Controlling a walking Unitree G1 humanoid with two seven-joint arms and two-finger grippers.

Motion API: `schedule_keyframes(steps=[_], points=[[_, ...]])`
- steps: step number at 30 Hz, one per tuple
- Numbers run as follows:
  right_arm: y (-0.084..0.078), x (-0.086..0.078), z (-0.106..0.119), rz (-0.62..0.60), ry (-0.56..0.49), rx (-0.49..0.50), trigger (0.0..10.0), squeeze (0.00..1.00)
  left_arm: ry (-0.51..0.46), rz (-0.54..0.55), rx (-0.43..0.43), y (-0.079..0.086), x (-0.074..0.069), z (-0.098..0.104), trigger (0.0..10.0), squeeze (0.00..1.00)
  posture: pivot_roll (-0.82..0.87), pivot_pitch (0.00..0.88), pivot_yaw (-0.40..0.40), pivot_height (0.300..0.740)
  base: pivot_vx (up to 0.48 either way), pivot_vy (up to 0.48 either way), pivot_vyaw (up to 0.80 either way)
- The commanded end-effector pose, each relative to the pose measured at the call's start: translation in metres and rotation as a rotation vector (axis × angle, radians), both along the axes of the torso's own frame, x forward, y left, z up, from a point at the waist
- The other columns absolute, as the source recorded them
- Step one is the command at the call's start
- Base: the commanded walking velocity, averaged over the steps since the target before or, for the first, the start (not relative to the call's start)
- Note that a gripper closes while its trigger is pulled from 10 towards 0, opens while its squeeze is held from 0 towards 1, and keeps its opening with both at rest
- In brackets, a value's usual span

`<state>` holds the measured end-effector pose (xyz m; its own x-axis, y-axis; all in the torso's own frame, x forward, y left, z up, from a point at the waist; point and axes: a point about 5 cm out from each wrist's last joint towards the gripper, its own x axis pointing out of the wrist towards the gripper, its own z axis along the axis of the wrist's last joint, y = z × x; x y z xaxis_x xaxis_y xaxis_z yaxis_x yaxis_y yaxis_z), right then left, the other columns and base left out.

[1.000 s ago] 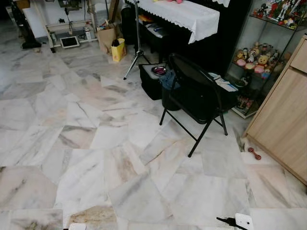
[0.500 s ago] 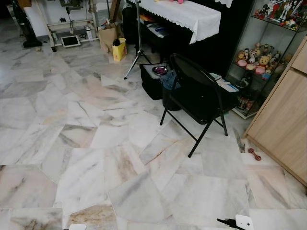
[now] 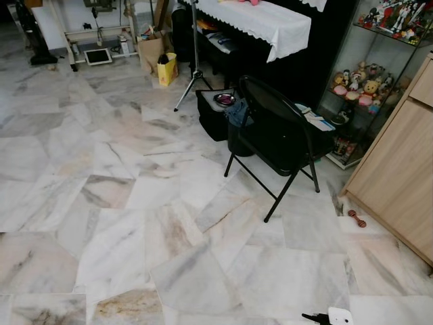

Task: Hang keys on a hook

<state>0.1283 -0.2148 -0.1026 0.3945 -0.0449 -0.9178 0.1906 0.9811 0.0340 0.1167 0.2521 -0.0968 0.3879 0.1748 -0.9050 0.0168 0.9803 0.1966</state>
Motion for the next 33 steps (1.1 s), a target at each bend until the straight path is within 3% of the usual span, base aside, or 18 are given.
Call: schedule_keyframes(steps=[1, 6, 14, 17, 21, 25, 29, 33], points=[[0.003, -0.005, -0.002, -0.039, 0.005, 0.016, 10.0, 0.00, 0.012, -0.031, 0.018, 0.005, -0.005, 0.000, 10.0, 0.00, -0.02, 0.000, 0.004, 0.740, 0.000, 0.000, 0.00], [-0.002, -0.007, -0.002, -0.023, 0.016, -0.003, 10.0, 0.00, -0.025, -0.019, 0.027, 0.010, 0.004, 0.004, 10.0, 0.00, -0.05, 0.000, -0.010, 0.740, 0.000, 0.000, -0.44], [-0.021, -0.006, 0.003, -0.067, 0.005, -0.036, 10.0, 0.00, -0.018, -0.031, -0.012, -0.004, 0.008, 0.001, 10.0, 0.00, -0.01, 0.000, -0.041, 0.740, 0.000, 0.000, -0.72], [-0.020, -0.004, 0.003, -0.071, 0.001, -0.030, 10.0, 0.00, -0.019, -0.008, -0.017, -0.004, 0.006, 0.001, 10.0, 0.00, 0.00, 0.000, -0.049, 0.740, 0.000, 0.000, -0.71], [-0.017, 0.001, 0.004, -0.066, -0.013, -0.017, 10.0, 0.00, 0.006, 0.028, -0.016, 0.004, -0.010, -0.001, 10.0, 0.00, 0.05, 0.000, -0.038, 0.740, 0.000, 0.000, -0.71], [-0.010, 0.004, 0.003, -0.058, -0.016, -0.002, 10.0, 0.00, 0.016, 0.024, 0.000, 0.013, -0.017, 0.000, 10.0, 0.00, 0.05, 0.000, -0.021, 0.740, 0.000, 0.000, -0.71], [-0.005, 0.003, 0.002, -0.033, -0.012, 0.011, 10.0, 0.00, 0.016, 0.004, 0.036, 0.024, -0.016, 0.004, 10.0, 0.00, 0.02, 0.000, 0.008, 0.740, 0.000, 0.000, -0.71], [-0.004, 0.004, 0.002, -0.020, -0.013, 0.006, 10.0, 0.00, 0.015, -0.025, 0.042, 0.022, -0.011, 0.005, 10.0, 0.00, 0.00, 0.000, 0.015, 0.740, 0.000, -0.131, -0.71]])
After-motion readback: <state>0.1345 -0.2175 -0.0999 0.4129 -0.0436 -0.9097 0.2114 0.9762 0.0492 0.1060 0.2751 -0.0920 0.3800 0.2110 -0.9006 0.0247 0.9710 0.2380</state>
